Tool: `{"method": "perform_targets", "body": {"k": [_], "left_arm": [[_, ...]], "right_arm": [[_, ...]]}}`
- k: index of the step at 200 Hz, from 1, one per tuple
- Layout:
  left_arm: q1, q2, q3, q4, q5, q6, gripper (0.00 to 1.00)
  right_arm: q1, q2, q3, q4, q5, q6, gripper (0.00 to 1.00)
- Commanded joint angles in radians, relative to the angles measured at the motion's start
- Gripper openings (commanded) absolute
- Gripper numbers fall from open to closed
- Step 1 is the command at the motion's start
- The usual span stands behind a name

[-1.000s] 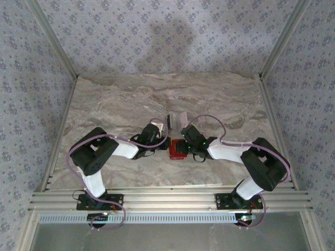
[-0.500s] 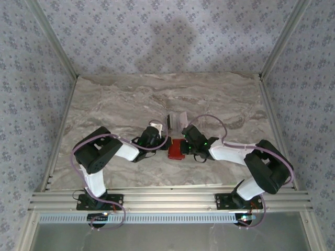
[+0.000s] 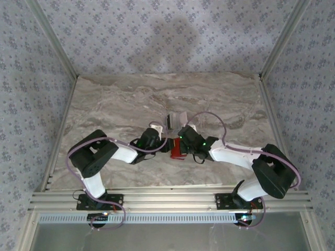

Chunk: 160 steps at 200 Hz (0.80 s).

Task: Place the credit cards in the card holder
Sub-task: Open the card holder at the bottom-center of the table.

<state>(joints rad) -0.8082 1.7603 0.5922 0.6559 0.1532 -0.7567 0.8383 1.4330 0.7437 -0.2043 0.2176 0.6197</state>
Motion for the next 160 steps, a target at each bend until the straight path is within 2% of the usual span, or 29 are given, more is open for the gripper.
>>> {"method": "perform_targets", "body": {"k": [1, 29, 46, 83, 133, 160], "left_arm": [[-0.007, 0.002, -0.059, -0.215, 0.026, 0.000, 0.29], [-0.010, 0.007, -0.074, -0.199, 0.040, -0.007, 0.09], [-0.016, 0.017, -0.068, -0.195, 0.054, -0.004, 0.03], [-0.060, 0.057, -0.026, -0.195, 0.064, -0.013, 0.01], [-0.062, 0.078, -0.022, -0.164, 0.078, -0.037, 0.01], [-0.043, 0.036, -0.055, -0.163, 0.075, -0.049, 0.04]], "right_arm": [[0.006, -0.032, 0.036, -0.079, 0.089, -0.016, 0.00], [0.024, -0.033, 0.056, -0.082, 0.064, -0.039, 0.00], [0.034, -0.029, 0.070, -0.072, 0.035, -0.053, 0.02], [0.038, 0.002, 0.100, -0.025, -0.062, -0.059, 0.17], [0.039, 0.077, 0.122, 0.075, -0.214, -0.055, 0.24], [0.044, 0.133, 0.142, 0.095, -0.228, -0.051, 0.27]]}}
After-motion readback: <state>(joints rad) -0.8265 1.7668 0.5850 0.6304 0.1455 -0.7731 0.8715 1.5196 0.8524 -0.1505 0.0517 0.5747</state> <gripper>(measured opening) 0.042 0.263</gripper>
